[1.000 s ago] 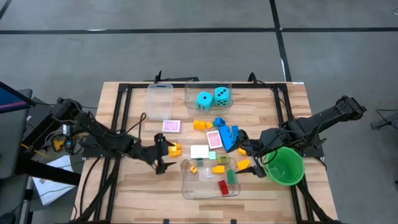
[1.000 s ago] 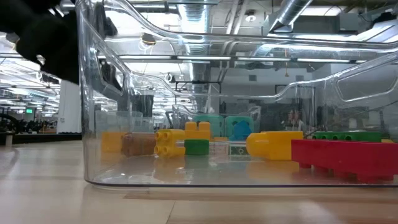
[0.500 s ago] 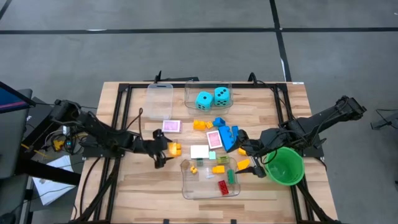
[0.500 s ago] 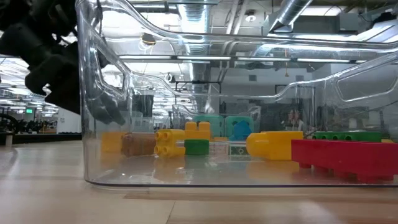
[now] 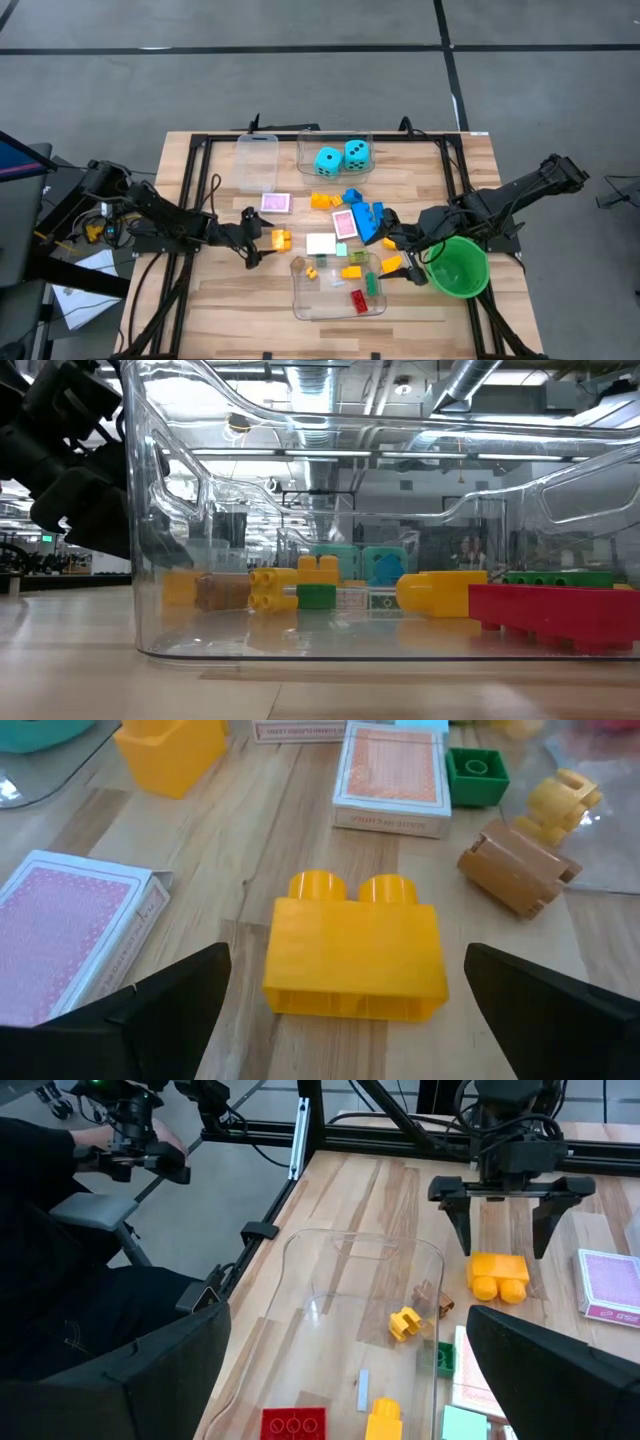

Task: Pick & Place Toys
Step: Put the yellow game piece into the bottom transparent bin

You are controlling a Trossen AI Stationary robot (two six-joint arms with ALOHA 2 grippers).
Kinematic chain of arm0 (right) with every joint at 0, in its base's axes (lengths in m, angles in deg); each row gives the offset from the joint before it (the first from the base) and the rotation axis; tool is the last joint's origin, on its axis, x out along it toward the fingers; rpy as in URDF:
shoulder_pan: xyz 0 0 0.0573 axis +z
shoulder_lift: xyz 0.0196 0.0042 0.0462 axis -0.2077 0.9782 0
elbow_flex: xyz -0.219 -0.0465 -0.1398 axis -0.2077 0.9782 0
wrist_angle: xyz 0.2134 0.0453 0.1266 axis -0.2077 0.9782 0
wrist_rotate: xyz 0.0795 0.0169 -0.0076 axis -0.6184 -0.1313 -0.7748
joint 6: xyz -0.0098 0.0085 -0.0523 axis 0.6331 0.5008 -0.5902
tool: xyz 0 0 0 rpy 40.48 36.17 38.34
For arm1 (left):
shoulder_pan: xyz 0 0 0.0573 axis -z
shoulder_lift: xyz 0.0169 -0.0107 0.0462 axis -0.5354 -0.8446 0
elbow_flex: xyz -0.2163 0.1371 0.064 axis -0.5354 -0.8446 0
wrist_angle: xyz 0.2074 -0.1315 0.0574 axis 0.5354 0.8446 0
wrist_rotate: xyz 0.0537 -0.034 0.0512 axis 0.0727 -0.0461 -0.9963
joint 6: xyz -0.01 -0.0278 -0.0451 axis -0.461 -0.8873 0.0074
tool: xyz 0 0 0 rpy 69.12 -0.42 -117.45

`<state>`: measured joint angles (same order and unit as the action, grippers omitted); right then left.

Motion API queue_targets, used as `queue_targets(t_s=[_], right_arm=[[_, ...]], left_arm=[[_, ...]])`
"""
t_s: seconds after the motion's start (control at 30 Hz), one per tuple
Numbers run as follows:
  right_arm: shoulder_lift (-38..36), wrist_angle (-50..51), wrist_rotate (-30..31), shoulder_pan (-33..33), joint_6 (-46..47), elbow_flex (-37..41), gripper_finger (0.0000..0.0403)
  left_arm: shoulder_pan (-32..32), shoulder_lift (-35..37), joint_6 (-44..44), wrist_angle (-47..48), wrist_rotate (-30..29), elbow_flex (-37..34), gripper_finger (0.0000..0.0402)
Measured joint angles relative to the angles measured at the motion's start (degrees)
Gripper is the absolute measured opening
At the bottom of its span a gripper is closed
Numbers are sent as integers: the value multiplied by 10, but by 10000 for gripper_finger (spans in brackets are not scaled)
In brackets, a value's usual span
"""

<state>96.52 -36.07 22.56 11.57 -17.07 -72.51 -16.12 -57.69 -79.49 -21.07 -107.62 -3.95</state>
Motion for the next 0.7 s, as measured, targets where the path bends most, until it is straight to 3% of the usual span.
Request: queue_targets(t_s=[0.47, 0.7], right_arm=[[0, 0, 0, 0, 0, 0, 397], [0, 0, 0, 0, 0, 0, 397]], left_arm=[[-36, -113, 4, -106, 13, 0, 397], [-44, -138, 5, -115, 18, 0, 381]])
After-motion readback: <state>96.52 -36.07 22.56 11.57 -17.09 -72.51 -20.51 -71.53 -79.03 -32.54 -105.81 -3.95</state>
